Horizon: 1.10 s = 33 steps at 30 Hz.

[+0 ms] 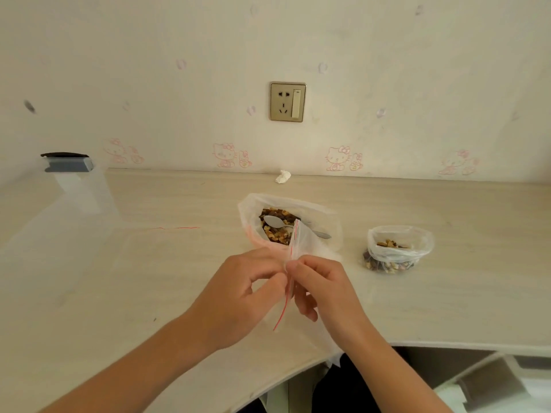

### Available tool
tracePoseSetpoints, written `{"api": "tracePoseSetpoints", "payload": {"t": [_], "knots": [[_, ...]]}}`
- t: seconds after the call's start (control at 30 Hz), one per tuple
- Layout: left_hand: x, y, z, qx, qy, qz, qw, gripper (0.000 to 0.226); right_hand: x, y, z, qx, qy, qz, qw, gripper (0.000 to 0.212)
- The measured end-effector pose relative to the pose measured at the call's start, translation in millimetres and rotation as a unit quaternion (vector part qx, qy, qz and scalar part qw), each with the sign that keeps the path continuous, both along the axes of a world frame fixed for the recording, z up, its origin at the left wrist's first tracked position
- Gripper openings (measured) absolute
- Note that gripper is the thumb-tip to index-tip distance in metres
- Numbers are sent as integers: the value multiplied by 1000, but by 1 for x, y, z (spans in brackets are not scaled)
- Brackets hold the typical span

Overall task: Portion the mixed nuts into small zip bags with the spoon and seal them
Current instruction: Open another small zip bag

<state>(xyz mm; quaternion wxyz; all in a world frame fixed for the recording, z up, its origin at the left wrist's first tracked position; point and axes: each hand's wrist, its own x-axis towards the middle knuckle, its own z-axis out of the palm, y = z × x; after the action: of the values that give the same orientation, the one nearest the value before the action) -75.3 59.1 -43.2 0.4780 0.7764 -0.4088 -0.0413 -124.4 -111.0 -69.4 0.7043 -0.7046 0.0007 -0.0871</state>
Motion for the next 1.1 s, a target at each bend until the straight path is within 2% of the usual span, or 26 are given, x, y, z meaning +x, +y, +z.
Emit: {"api": "tracePoseSetpoints", "payload": {"t": [0.1, 0.2, 0.3, 0.4, 0.57, 0.73, 0.83, 0.9, 1.0, 1.1], "knots": [[7, 0, 0, 15, 7, 9, 1000, 25, -1, -2, 5, -31, -2, 1, 1000, 35], [11, -2, -6, 26, 28, 36, 999, 11, 1, 0, 6, -57, 9, -6, 998, 28], [15, 1, -7, 14, 105, 53, 993, 24, 2, 3, 7, -79, -2, -6, 997, 36], [17, 7, -3, 33, 100, 34, 994, 22, 3, 1, 8, -94, -6, 18, 995, 42], [19, 10, 0, 29, 119, 30, 992, 15, 6, -4, 6, -99, 15, 59, 993, 37], [27, 12, 2, 19, 170, 48, 984, 25, 6, -8, 4, -101, 26, 73, 992, 38], [32, 15, 3, -7, 207, 77, 975, 31, 6, -7, 4, -120, 19, 50, 991, 35], [33, 15, 4, -24, 222, 92, 970, 24, 6, -6, 5, -148, 14, 12, 989, 30], [23, 10, 3, -10, 203, 65, 977, 34, 6, 3, 5, -183, -25, 16, 983, 28], [18, 5, 0, 14, 100, 73, 992, 27, 6, 12, 5, -190, -49, 28, 980, 23]]}}
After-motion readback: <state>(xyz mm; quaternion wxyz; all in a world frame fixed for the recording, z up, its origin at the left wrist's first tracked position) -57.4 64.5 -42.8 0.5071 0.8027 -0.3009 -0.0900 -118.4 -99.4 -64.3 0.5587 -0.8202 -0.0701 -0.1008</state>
